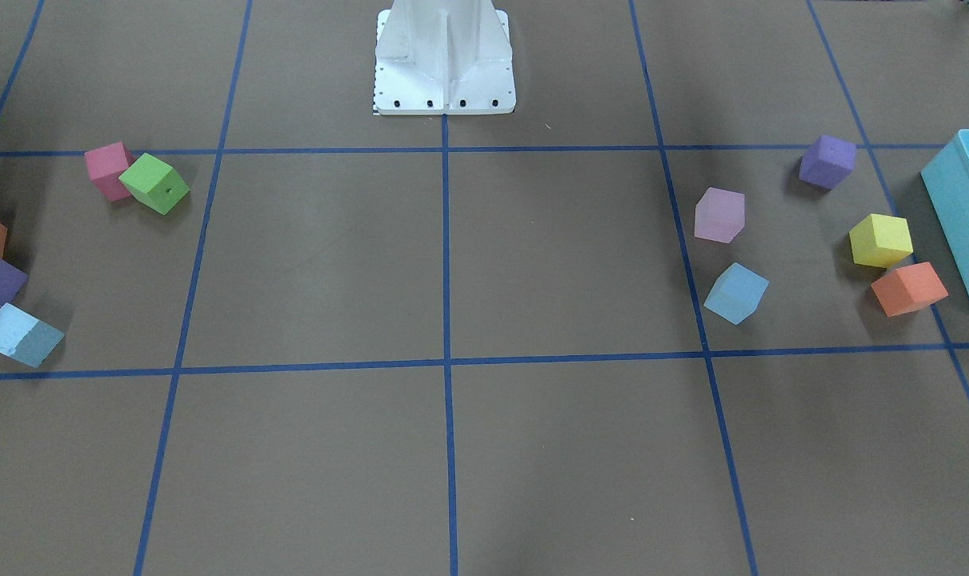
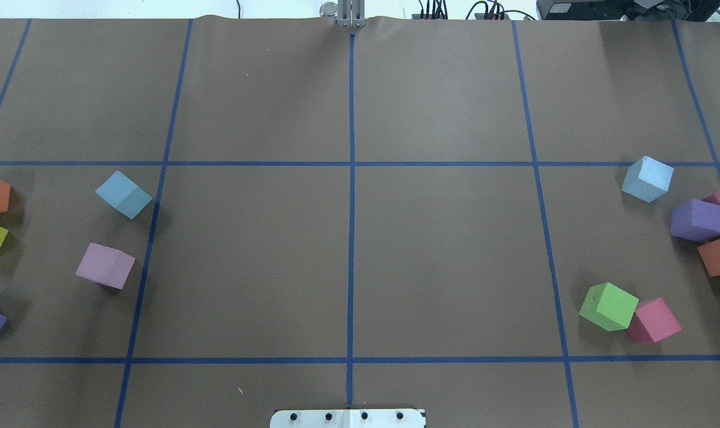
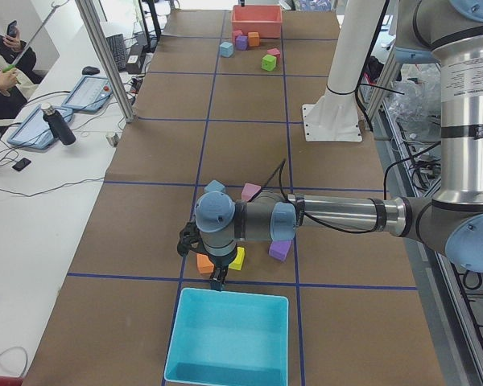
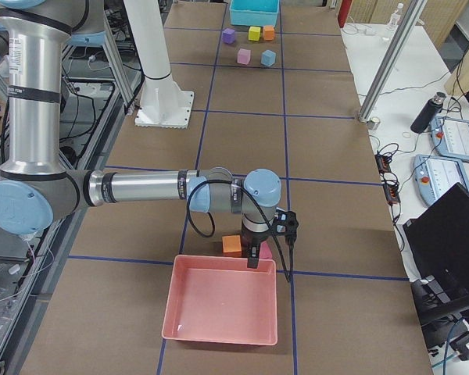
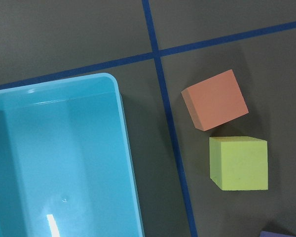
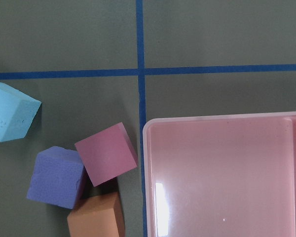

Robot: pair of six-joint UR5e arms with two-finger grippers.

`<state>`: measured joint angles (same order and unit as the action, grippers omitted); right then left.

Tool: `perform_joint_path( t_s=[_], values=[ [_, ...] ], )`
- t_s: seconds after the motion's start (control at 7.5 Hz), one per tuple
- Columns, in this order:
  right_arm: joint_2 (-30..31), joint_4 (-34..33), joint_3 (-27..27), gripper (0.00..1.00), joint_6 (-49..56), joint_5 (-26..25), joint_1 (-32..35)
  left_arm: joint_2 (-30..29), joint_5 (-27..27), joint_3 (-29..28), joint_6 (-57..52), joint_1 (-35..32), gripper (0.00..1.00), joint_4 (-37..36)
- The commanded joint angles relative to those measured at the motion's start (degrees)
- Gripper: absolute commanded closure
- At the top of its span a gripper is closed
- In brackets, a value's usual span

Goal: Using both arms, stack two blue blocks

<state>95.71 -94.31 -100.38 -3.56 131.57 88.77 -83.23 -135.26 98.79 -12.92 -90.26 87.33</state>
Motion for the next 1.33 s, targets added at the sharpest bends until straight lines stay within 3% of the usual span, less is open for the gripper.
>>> perform_joint_path(
  t_s=[0.0, 0.4, 0.93, 1.2],
  values=[
    [-0.1, 0.0, 0.0, 0.00, 0.0, 0.0, 0.0, -0.1, 0.0, 0.3, 0.0, 0.0, 0.02, 0.0],
    [-1.9, 0.1, -0.1, 0.00, -1.9, 0.0, -1.3, -1.6, 0.1, 0.5, -0.7, 0.0, 0.02, 0.1],
    [-9.7, 0.1, -2.4, 0.00, -28.4, 0.0, -11.9, -1.6, 0.2, 0.0, -0.6, 0.0, 0.02, 0.1],
    [-11.8, 0.1, -1.4, 0.00, -32.0, -0.3, -15.6, -1.6, 0.3, 0.0, -0.7, 0.0, 0.02, 0.1]
  ],
)
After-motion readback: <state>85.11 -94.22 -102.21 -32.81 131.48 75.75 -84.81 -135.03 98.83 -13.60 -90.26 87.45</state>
